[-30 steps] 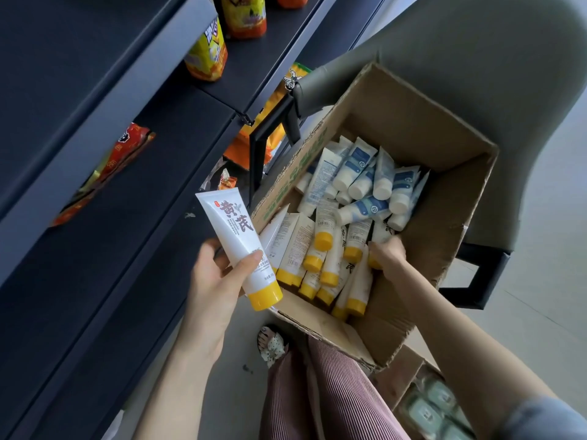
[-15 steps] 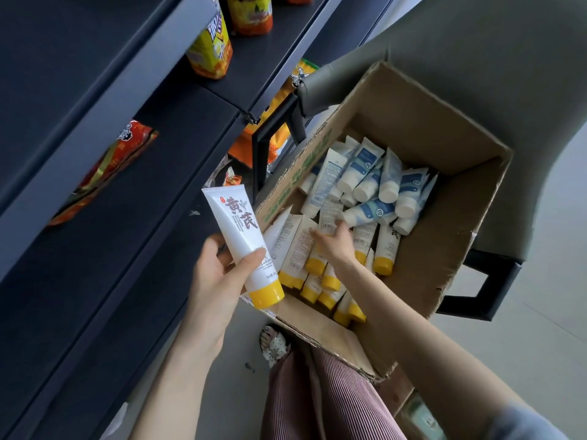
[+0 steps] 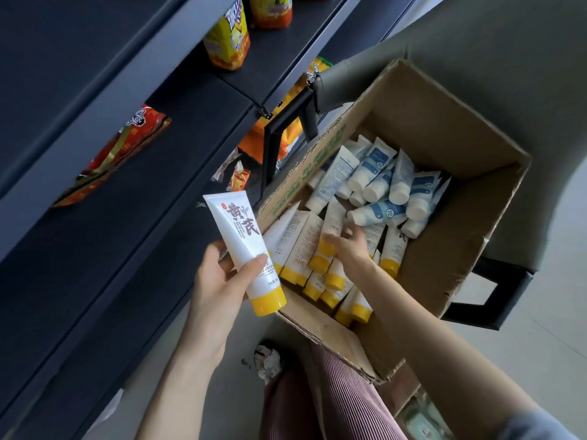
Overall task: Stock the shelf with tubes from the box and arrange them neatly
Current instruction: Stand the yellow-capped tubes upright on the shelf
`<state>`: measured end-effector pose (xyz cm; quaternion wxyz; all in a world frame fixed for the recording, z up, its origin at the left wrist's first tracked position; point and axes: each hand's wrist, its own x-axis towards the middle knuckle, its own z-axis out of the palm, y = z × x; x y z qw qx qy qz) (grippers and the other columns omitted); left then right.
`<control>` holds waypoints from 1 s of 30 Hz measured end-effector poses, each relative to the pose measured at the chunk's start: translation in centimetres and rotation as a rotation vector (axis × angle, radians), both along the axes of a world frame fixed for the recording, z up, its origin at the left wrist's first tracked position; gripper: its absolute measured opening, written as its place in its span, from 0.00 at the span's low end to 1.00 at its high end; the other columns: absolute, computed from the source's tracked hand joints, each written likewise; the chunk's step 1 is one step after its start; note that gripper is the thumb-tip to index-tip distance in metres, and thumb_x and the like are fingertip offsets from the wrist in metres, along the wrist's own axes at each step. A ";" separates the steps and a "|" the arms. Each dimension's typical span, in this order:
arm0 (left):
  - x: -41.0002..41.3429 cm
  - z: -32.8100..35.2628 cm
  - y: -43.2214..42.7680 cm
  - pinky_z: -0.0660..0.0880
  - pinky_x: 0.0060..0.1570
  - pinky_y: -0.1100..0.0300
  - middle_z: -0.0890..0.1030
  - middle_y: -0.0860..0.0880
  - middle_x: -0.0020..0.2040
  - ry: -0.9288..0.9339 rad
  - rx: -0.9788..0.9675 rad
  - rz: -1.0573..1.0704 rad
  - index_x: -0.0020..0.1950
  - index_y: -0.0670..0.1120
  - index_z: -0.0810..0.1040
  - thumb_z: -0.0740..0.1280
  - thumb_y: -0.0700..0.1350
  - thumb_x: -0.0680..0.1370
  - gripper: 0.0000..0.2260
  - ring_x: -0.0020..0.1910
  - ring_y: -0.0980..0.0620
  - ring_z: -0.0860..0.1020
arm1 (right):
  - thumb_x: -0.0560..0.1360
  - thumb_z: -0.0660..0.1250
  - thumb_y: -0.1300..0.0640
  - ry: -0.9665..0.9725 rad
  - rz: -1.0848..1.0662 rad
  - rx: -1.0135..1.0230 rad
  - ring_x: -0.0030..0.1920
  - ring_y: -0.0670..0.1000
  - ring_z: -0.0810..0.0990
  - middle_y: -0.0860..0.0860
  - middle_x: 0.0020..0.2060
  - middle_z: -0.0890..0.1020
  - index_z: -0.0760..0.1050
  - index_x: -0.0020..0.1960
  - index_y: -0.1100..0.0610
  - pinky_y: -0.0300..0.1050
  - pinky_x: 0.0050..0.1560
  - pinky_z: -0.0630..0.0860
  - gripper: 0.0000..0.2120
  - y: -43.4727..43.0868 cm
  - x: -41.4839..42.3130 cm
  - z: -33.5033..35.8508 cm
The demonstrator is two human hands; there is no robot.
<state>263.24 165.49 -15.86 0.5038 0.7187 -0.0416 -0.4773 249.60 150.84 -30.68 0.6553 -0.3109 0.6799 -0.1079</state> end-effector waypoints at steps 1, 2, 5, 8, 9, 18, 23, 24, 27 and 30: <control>0.0 0.0 0.1 0.77 0.35 0.67 0.84 0.56 0.49 0.002 -0.004 0.005 0.64 0.49 0.72 0.69 0.39 0.74 0.19 0.45 0.59 0.83 | 0.73 0.69 0.67 -0.077 -0.070 0.079 0.56 0.53 0.77 0.55 0.63 0.74 0.58 0.75 0.57 0.51 0.59 0.76 0.34 0.1 -0.5 0.1; 0.0 -0.1 0.2 0.77 0.35 0.68 0.84 0.56 0.48 0.005 -0.011 0.007 0.63 0.48 0.72 0.69 0.38 0.75 0.18 0.45 0.59 0.83 | 0.74 0.69 0.66 -0.141 -0.114 0.152 0.54 0.52 0.77 0.56 0.65 0.72 0.56 0.76 0.55 0.49 0.58 0.76 0.36 0.1 -0.9 0.4; -0.2 -0.2 0.6 0.76 0.34 0.69 0.85 0.58 0.46 0.010 -0.027 0.004 0.62 0.49 0.72 0.68 0.38 0.75 0.17 0.43 0.60 0.83 | 0.76 0.66 0.65 -0.361 -0.189 0.283 0.50 0.51 0.79 0.59 0.65 0.72 0.53 0.76 0.56 0.44 0.50 0.80 0.34 0.4 -2.1 1.0; -0.3 -0.1 1.5 0.77 0.34 0.67 0.84 0.57 0.48 0.007 -0.048 0.015 0.63 0.49 0.72 0.69 0.39 0.75 0.18 0.45 0.59 0.83 | 0.77 0.62 0.66 -0.580 -0.100 0.308 0.53 0.54 0.81 0.61 0.65 0.73 0.53 0.77 0.58 0.45 0.49 0.80 0.32 1.2 -2.6 2.3; -0.4 0.0 2.0 0.77 0.34 0.67 0.84 0.56 0.49 0.003 -0.055 0.019 0.63 0.49 0.72 0.69 0.39 0.75 0.18 0.45 0.59 0.83 | 0.76 0.62 0.65 -0.645 -0.027 0.300 0.52 0.53 0.81 0.60 0.62 0.75 0.53 0.77 0.58 0.46 0.50 0.80 0.32 1.6 -2.5 3.0; 2.0 5.0 8.2 0.76 0.44 0.60 0.84 0.54 0.51 -0.111 -0.134 0.056 0.59 0.50 0.76 0.67 0.38 0.75 0.14 0.48 0.58 0.81 | 0.66 0.77 0.62 -1.075 0.321 0.253 0.60 0.57 0.78 0.58 0.61 0.78 0.57 0.75 0.52 0.57 0.65 0.71 0.44 5.2 -0.2 11.3; 3.2 9.6 12.2 0.78 0.38 0.68 0.84 0.52 0.52 -0.199 -0.230 0.085 0.58 0.51 0.78 0.68 0.39 0.75 0.13 0.49 0.56 0.81 | 0.70 0.74 0.62 -1.177 0.510 0.208 0.61 0.57 0.77 0.56 0.63 0.76 0.59 0.74 0.50 0.56 0.61 0.75 0.38 7.2 1.5 17.1; 3.2 10.6 13.1 0.77 0.38 0.68 0.84 0.52 0.53 -0.213 -0.247 0.096 0.58 0.51 0.78 0.68 0.39 0.74 0.14 0.50 0.55 0.81 | 0.70 0.73 0.61 -1.190 0.537 0.202 0.62 0.57 0.77 0.56 0.63 0.76 0.60 0.74 0.50 0.55 0.59 0.76 0.37 7.8 1.8 18.3; 3.2 13.5 15.9 0.77 0.38 0.69 0.84 0.52 0.53 -0.250 -0.303 0.110 0.58 0.51 0.78 0.69 0.42 0.72 0.16 0.50 0.56 0.81 | 0.70 0.74 0.58 -1.202 0.594 0.174 0.63 0.57 0.76 0.55 0.65 0.75 0.63 0.73 0.49 0.53 0.56 0.77 0.35 10.0 2.7 21.9; 3.0 16.6 19.0 0.76 0.38 0.69 0.84 0.54 0.52 -0.291 -0.364 0.126 0.57 0.53 0.79 0.71 0.47 0.67 0.18 0.49 0.58 0.82 | 0.67 0.77 0.54 -1.166 0.647 0.114 0.60 0.57 0.78 0.55 0.63 0.76 0.64 0.72 0.51 0.53 0.54 0.78 0.37 12.6 4.0 25.9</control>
